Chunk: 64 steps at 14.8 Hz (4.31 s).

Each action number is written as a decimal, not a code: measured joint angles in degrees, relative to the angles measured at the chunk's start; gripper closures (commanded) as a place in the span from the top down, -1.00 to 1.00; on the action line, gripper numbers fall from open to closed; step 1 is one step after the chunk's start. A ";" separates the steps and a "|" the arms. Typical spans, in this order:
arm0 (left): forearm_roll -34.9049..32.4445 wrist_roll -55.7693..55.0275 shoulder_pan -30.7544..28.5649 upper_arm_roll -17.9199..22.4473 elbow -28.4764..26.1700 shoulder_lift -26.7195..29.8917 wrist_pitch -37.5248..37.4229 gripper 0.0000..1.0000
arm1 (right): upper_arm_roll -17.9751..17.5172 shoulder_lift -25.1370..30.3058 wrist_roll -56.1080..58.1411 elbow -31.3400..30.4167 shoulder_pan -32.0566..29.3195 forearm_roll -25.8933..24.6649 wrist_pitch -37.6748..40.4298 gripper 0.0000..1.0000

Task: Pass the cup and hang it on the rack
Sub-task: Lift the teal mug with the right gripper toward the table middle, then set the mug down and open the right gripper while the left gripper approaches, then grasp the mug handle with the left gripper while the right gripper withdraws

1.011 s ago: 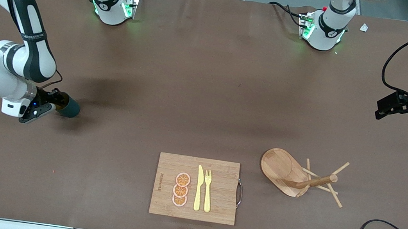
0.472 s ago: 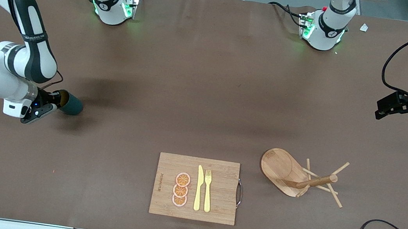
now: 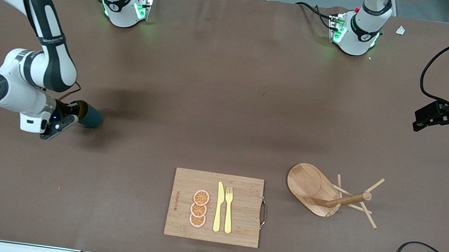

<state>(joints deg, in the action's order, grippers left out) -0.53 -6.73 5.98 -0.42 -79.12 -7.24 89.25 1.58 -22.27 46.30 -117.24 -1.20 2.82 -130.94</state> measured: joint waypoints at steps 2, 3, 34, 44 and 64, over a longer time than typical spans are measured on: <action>0.00 0.00 0.00 0.00 0.00 0.00 0.00 1.00 | -0.24 0.93 -7.20 0.17 3.19 0.22 1.91 -0.99; 0.00 0.00 0.00 0.00 0.00 0.00 0.00 1.00 | -0.36 1.50 -12.09 0.29 5.28 0.27 2.84 -0.99; 0.21 -0.18 0.22 -0.92 -0.49 -0.08 0.22 1.00 | -2.05 -15.68 -102.38 24.88 47.62 7.05 3.75 0.11; 2.83 -6.43 0.06 -0.92 -0.57 -0.47 -4.73 1.00 | -1.31 -11.34 -92.51 27.95 46.63 6.97 16.75 1.00; -32.27 -95.30 41.90 -15.50 -1.09 -23.29 5.32 1.00 | 0.11 13.42 -40.72 25.22 -1.97 -2.60 41.17 1.00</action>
<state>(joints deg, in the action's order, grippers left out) -32.80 -102.03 47.88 -15.93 -80.22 -30.53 94.57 1.69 -8.85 5.58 -92.02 -3.17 0.22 -89.77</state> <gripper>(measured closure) 0.000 0.000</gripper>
